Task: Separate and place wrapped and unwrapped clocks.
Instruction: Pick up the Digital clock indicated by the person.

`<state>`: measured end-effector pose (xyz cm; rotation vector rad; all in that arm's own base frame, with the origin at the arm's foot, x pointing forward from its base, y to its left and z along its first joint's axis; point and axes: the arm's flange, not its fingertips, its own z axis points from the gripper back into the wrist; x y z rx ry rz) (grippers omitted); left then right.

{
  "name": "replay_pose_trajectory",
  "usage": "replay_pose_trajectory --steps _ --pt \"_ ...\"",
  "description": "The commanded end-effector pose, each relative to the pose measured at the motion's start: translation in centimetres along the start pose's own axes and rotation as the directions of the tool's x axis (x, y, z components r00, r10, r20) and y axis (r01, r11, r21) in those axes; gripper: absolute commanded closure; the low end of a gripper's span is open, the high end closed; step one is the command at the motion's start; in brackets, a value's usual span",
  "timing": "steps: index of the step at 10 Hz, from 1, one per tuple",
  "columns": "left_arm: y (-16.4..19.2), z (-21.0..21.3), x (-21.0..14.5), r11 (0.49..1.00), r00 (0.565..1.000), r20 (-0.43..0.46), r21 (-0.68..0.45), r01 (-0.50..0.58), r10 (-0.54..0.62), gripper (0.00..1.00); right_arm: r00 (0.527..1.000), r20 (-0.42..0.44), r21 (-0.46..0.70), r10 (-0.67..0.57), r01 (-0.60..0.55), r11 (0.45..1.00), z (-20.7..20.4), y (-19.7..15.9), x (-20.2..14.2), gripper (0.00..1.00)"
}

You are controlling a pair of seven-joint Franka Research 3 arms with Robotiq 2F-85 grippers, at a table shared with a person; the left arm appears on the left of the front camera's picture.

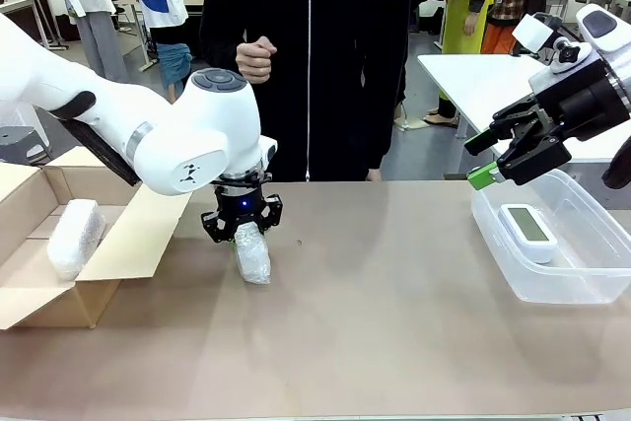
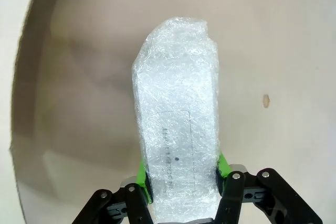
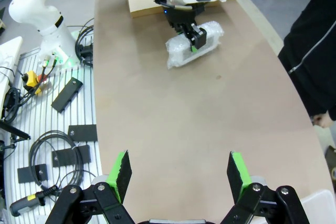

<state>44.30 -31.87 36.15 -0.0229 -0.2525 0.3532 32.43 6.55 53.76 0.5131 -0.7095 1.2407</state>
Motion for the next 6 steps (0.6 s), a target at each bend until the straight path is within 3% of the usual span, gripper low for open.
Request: replay_pose_trajectory --steps 1,3,6 --pt "2.2 5.0 -1.7 0.998 1.0 -0.013 -0.066 0.024 -0.025 1.0 0.999 0.033 0.015 0.009 -0.01 1.0 -0.2 -0.2 0.1 0.05" --pt "4.2 11.2 -3.6 0.99 0.993 -0.051 -0.099 0.097 -0.102 1.0 0.999 0.033 0.015 0.009 -0.01 1.0 -0.2 -0.2 0.1 0.05" --pt "6.2 19.5 -6.7 0.956 0.971 -0.005 -0.181 0.232 -0.237 1.0 0.999 0.033 0.015 0.009 -0.01 1.0 -0.2 -0.2 0.1 0.05"
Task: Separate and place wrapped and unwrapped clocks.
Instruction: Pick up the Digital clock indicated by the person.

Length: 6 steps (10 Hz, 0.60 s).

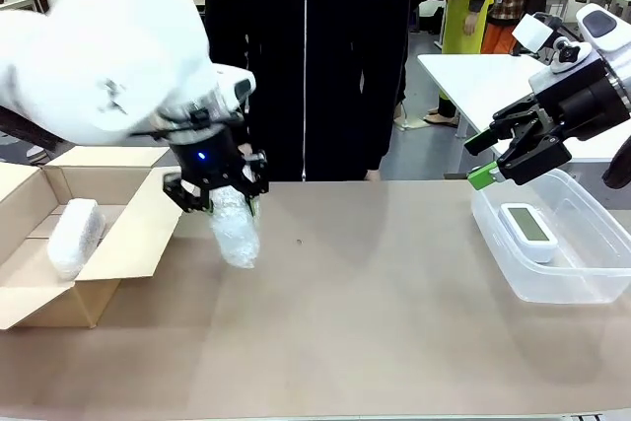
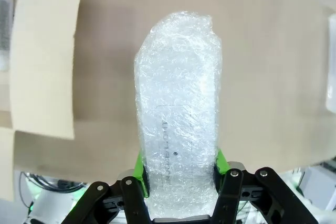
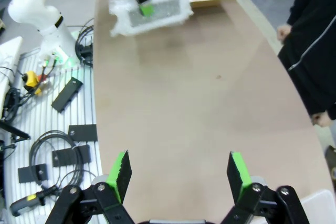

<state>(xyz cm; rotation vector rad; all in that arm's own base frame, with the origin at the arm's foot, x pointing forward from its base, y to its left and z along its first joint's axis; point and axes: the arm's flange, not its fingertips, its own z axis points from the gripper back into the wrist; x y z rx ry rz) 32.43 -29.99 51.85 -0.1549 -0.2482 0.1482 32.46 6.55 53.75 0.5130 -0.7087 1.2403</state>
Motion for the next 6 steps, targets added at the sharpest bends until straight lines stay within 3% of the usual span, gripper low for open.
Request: replay_pose_trajectory --steps 1,3,5,6 --pt "0.9 3.6 -1.5 0.996 0.996 0.02 -0.036 0.085 -0.084 1.0 0.999 0.034 0.015 0.01 -0.01 1.0 -0.2 -0.2 0.1 0.05" --pt "0.5 6.2 -2.0 0.992 0.991 0.068 -0.037 0.117 -0.115 1.0 0.999 0.034 0.015 0.01 -0.01 1.0 -0.2 -0.2 0.1 0.05" --pt "0.2 4.1 -0.4 0.994 0.995 -0.031 -0.039 0.098 -0.1 1.0 0.999 0.034 0.015 0.01 -0.01 1.0 -0.2 -0.2 0.1 0.05" --pt "0.3 6.6 -2.6 0.994 0.992 0.074 -0.029 0.101 -0.099 1.0 0.999 0.034 0.015 0.01 -0.01 1.0 -0.2 -0.2 0.1 0.05"
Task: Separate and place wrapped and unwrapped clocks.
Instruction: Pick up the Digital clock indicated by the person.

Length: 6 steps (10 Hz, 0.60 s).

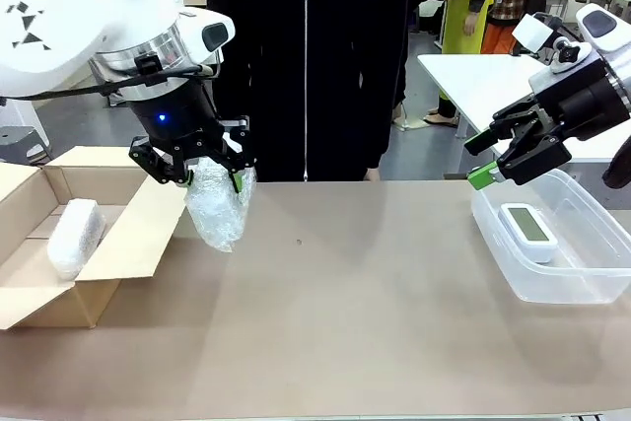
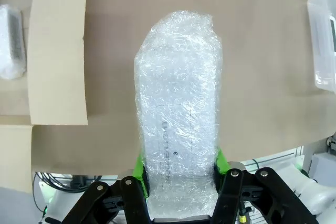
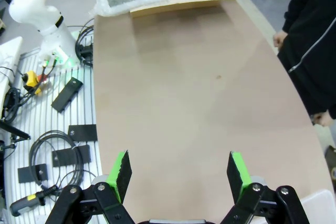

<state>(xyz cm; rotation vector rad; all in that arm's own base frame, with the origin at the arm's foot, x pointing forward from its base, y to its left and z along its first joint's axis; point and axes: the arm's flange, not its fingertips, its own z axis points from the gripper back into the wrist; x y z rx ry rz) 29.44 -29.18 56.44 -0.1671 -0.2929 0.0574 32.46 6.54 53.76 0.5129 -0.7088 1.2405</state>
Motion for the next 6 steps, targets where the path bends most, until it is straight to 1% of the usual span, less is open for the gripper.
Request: replay_pose_trajectory --steps 1,6 --pt "-0.24 1.41 -0.84 1.0 0.999 0.036 -0.005 0.01 -0.009 1.0 0.999 0.034 0.015 0.01 -0.01 1.0 -0.19 -0.21 0.05 0.05" --pt "-0.24 1.41 -0.84 1.0 0.999 0.036 -0.005 0.01 -0.009 1.0 0.999 0.034 0.015 0.01 -0.01 1.0 -0.19 -0.21 0.05 0.05"
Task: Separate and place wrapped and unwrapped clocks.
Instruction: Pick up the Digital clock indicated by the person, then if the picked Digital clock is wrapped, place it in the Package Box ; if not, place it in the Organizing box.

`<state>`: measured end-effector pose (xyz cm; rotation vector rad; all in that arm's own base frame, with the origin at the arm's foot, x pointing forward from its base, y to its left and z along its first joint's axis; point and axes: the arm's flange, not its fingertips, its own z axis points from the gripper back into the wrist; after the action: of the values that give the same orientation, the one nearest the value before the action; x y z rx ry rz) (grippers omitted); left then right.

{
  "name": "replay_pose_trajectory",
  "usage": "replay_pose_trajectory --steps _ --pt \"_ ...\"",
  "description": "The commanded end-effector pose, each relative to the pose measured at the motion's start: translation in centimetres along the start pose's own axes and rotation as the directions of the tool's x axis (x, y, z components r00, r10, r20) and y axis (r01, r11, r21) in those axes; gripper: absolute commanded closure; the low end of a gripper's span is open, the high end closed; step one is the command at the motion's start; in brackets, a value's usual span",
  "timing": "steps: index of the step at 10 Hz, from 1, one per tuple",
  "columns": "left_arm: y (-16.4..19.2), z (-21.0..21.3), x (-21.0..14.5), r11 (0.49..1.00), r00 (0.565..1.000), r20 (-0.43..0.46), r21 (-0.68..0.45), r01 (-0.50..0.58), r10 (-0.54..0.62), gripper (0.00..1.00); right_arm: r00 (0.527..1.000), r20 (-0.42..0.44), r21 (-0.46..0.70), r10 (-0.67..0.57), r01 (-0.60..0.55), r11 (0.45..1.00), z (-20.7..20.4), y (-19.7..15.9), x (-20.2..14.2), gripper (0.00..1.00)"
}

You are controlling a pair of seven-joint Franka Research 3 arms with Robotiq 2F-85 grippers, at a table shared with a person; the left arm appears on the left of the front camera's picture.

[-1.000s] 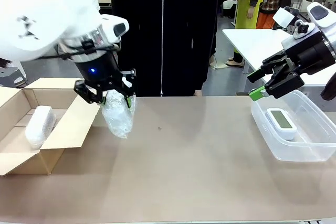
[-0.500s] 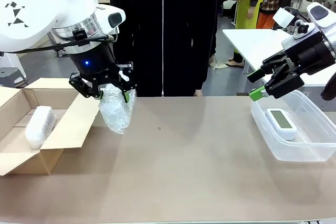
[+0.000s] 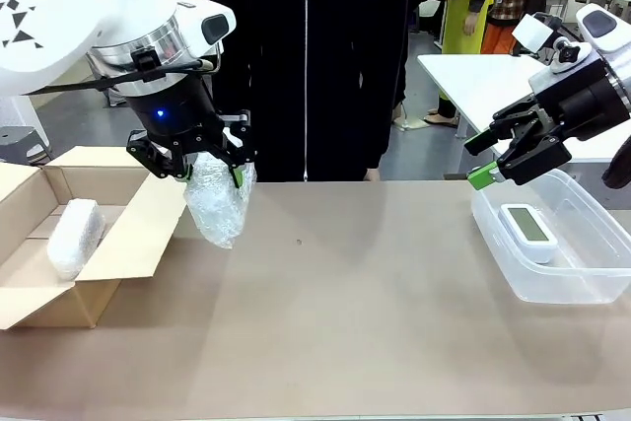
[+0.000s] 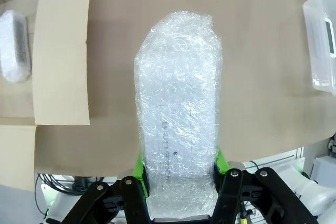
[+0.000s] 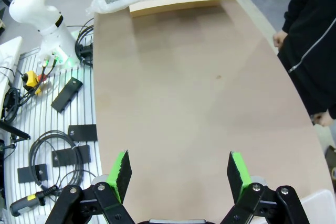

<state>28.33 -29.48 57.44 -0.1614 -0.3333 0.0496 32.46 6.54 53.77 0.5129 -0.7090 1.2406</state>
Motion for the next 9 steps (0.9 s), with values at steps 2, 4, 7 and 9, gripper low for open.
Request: replay_pose_trajectory --steps 2,4,7,9 --pt "0.19 0.18 -0.04 1.0 1.0 -0.004 -0.008 -0.002 0.002 1.0 0.999 0.034 0.015 0.01 -0.01 1.0 -0.2 -0.21 0.05 0.05" --pt "0.19 0.18 -0.04 1.0 1.0 -0.004 -0.008 -0.002 0.002 1.0 0.999 0.034 0.015 0.01 -0.01 1.0 -0.2 -0.21 0.05 0.05" --pt "0.19 0.18 -0.04 1.0 1.0 -0.004 -0.008 -0.002 0.002 1.0 0.999 0.034 0.015 0.01 -0.01 1.0 -0.2 -0.21 0.05 0.05" --pt "0.19 0.18 -0.04 1.0 1.0 -0.004 -0.008 -0.002 0.002 1.0 0.999 0.034 0.015 0.01 -0.01 1.0 -0.2 -0.21 0.05 0.05"
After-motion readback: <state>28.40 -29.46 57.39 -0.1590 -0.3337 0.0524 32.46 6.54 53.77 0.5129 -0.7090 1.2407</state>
